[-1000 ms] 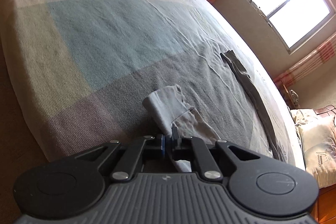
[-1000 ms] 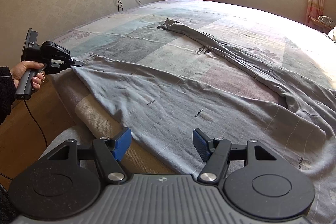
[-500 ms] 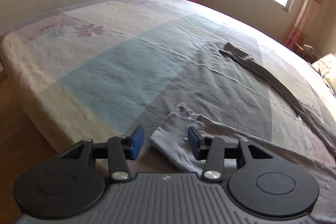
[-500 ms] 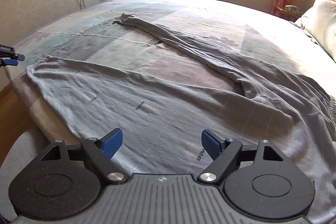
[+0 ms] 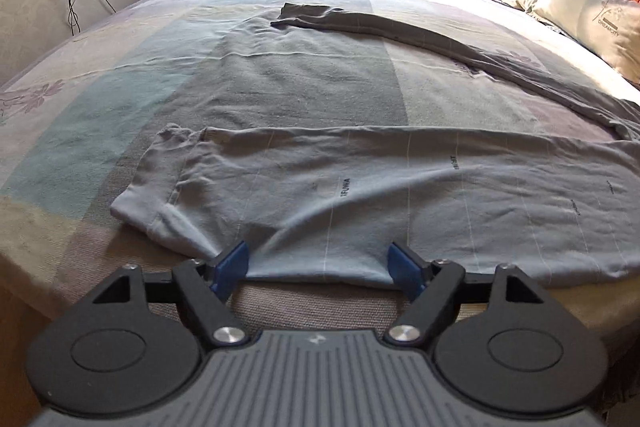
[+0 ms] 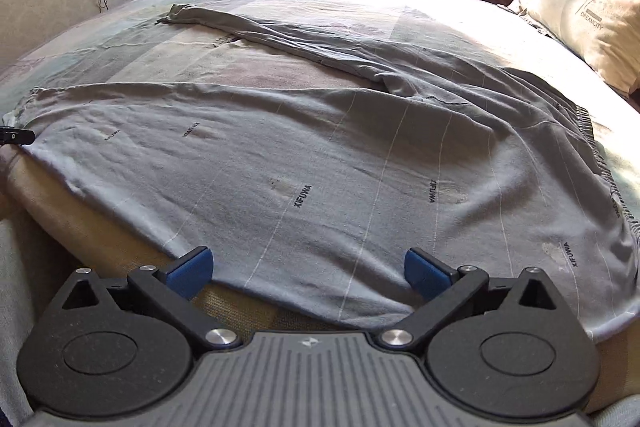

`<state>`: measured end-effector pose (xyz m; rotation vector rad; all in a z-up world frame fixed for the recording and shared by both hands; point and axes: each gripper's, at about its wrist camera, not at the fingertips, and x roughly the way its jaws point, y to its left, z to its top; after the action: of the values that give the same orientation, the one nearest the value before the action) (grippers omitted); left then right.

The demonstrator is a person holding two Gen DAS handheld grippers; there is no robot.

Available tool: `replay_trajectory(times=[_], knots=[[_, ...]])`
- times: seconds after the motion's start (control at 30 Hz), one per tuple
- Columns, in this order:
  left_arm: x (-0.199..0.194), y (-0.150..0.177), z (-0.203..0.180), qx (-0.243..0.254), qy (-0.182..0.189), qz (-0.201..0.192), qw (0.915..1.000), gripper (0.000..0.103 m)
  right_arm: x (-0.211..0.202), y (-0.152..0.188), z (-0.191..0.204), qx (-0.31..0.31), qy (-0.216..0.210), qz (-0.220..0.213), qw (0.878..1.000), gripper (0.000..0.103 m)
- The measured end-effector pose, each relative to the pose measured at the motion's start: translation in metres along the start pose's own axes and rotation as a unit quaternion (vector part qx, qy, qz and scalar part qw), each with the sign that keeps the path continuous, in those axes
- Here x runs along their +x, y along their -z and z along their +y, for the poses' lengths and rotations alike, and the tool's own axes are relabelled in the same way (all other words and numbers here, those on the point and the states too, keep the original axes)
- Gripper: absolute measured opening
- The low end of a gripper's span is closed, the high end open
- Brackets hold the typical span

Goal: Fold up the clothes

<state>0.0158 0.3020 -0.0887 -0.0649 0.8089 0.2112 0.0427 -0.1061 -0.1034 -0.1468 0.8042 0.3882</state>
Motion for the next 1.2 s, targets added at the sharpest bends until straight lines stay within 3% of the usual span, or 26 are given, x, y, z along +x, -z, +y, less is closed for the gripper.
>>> replay_trajectory(times=[0.1, 0.27, 0.33, 0.43, 0.57, 0.7, 0.8, 0.9, 1.07, 1.2], knots=[[-0.006, -0.016, -0.011, 0.021, -0.002, -0.009, 0.9997, 0.076, -0.016, -0.009, -0.024, 0.032, 0.013, -0.013, 0.999, 0.103], [0.009, -0.036, -0.045, 0.047, 0.039, -0.020, 0.9979, 0.079, -0.021, -0.018, -0.085, 0.090, 0.136, -0.030, 0.986, 0.103], [0.020, -0.034, -0.053, 0.051, 0.038, -0.012, 0.9979, 0.079, -0.007, -0.014, -0.107, 0.101, 0.146, -0.006, 0.984, 0.103], [0.032, -0.026, -0.049, 0.035, 0.025, -0.002, 0.9991, 0.087, 0.005, -0.002, -0.135, 0.138, 0.130, 0.000, 0.982, 0.103], [0.021, -0.023, -0.028, 0.003, -0.018, 0.006, 0.9998, 0.084, 0.008, 0.001, -0.139, 0.157, 0.141, -0.003, 0.977, 0.103], [0.001, -0.020, -0.028, 0.004, 0.023, -0.021, 0.9995, 0.085, 0.009, 0.004, -0.137, 0.170, 0.154, -0.015, 0.973, 0.103], [0.003, -0.012, -0.039, 0.031, 0.052, -0.013, 0.9981, 0.085, 0.008, 0.008, -0.136, 0.169, 0.159, -0.030, 0.972, 0.103], [0.008, 0.003, -0.038, 0.028, 0.040, -0.005, 0.9988, 0.089, 0.007, 0.009, -0.136, 0.169, 0.159, -0.034, 0.972, 0.103], [0.000, -0.007, -0.011, -0.020, -0.024, 0.018, 0.9994, 0.088, 0.007, 0.008, -0.135, 0.170, 0.160, -0.031, 0.972, 0.103], [-0.006, -0.023, -0.005, -0.023, 0.027, -0.029, 0.9990, 0.089, 0.003, 0.002, -0.129, 0.169, 0.155, -0.021, 0.973, 0.103]])
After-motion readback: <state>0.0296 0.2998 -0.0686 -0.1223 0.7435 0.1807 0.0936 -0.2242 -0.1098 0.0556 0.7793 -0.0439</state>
